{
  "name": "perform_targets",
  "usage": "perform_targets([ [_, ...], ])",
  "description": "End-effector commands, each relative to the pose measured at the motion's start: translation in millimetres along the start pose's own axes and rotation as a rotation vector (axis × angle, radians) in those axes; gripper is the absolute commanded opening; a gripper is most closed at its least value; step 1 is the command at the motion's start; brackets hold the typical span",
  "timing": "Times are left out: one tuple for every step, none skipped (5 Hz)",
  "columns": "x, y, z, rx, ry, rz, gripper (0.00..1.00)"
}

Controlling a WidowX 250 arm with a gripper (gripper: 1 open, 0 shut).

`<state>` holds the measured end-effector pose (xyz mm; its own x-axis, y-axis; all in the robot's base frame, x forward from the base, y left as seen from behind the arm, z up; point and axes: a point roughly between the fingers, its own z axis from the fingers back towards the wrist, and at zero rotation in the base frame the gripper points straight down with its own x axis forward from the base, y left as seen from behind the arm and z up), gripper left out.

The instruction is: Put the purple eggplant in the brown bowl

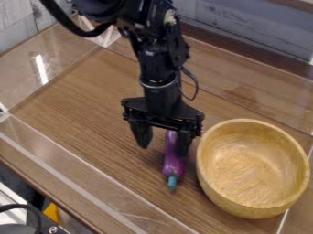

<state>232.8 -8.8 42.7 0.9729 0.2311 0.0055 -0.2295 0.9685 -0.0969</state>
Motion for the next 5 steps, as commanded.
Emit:
perform_targets([
  [6.6,-0.6,9.4,-0.017,-0.081,0.011,1.0],
  [7.4,-1.4,6.4,-0.021,-0.1,0.013,1.0],
  [8.0,-2.1,3.6,-0.023,-0.119,0.013,1.0],
  [8.7,-3.1,1.0,-0.027,-0.142,0.011,0.0],
  [7.0,-4.7,4.1,-0.02,-0.128,0.014,0.0],
])
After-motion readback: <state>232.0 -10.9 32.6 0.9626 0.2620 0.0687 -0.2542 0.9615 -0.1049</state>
